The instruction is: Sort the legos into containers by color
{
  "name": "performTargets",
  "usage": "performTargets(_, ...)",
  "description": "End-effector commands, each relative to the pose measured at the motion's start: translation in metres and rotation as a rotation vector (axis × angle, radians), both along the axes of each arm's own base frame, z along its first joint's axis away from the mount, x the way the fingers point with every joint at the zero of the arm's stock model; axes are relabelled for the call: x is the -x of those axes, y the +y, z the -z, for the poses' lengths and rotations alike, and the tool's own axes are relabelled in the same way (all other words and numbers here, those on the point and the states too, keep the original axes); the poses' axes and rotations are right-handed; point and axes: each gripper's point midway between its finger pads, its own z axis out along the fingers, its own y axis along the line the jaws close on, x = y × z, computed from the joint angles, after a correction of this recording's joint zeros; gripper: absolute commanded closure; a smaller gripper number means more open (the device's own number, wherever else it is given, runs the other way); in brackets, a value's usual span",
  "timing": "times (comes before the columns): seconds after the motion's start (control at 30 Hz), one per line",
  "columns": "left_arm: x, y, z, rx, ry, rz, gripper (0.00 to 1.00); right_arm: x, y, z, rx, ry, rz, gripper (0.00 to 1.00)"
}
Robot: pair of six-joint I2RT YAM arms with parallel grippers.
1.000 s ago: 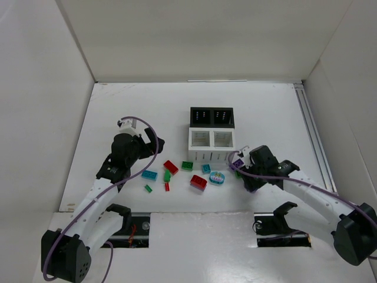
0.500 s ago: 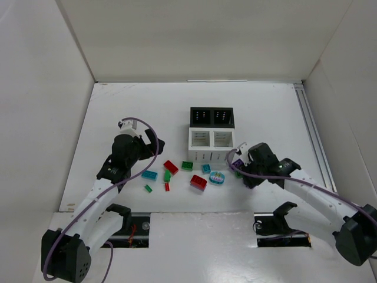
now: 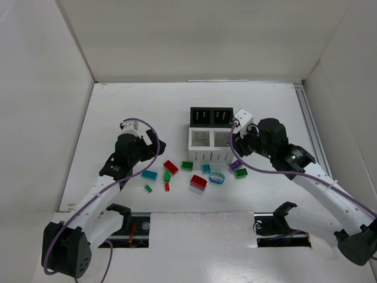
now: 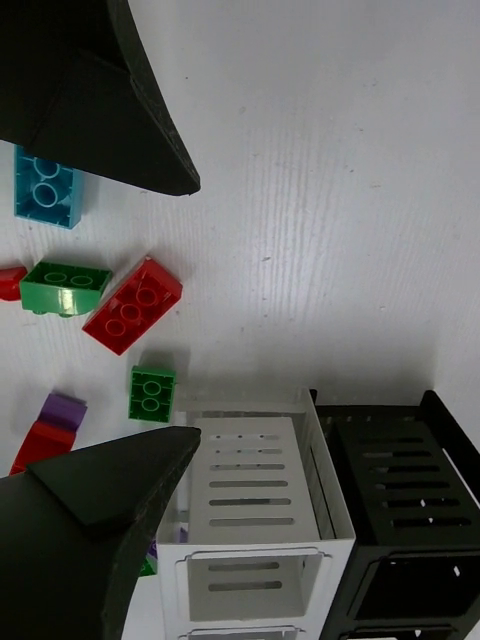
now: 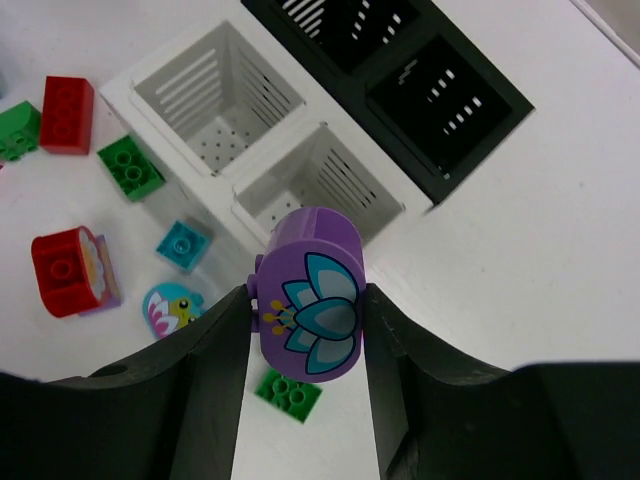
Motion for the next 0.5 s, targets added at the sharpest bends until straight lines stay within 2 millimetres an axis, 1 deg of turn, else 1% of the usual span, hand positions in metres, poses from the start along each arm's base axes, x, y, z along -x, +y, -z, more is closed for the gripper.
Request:
performTargets(0.0,0.003,-0.001,0.004,0.044,0.042,-0.040,0.00,-0.018,0.034,-0.035,-0.074,-0.126,-0.110,0.74)
performTargets(0.03,0.005,-0.001,0.007,0.050,0.058,-0.047,0.00,-0.023,0.040,-0.030,-0.061,-0.117,-0.127,0.74)
performTargets(0.07,0.008,0.004,0.016,0.033,0.099,-0.077,0.00,-0.024,0.047,-0.031,-0.066,-0.116,-0.146,0.73)
performTargets(0.1,0.011,0.002,0.018,0.036,0.113,-0.073,0.00,-0.028,0.049,-0.031,-0.056,-0.124,-0.152,0.71)
performTargets(0.13,0.013,0.003,0.020,0.032,0.123,-0.084,0.00,-0.033,0.057,-0.028,-0.046,-0.122,-0.165,0.71)
performTargets(0.2,0.017,0.006,0.024,0.016,0.140,-0.117,0.00,-0.039,0.058,-0.019,-0.030,-0.106,-0.154,0.71)
performTargets(0.27,0.020,0.003,0.024,0.016,0.142,-0.120,0.00,-0.044,0.060,-0.014,-0.022,-0.102,-0.146,0.67)
performTargets(0.33,0.021,-0.001,0.023,0.024,0.145,-0.113,0.00,-0.045,0.061,-0.010,-0.017,-0.093,-0.146,0.59)
performTargets(0.37,0.023,-0.004,0.023,0.031,0.148,-0.107,0.00,-0.045,0.061,-0.010,-0.017,-0.093,-0.146,0.53)
performTargets(0.4,0.025,-0.004,0.025,0.027,0.158,-0.107,0.00,-0.044,0.058,-0.011,-0.012,-0.094,-0.136,0.47)
performTargets(0.43,0.025,-0.005,0.025,0.020,0.155,-0.107,0.00,-0.044,0.058,-0.011,-0.012,-0.094,-0.136,0.35)
performTargets(0.47,0.029,-0.008,0.028,0.003,0.172,-0.103,0.00,-0.041,0.053,-0.019,-0.021,-0.117,-0.126,0.26)
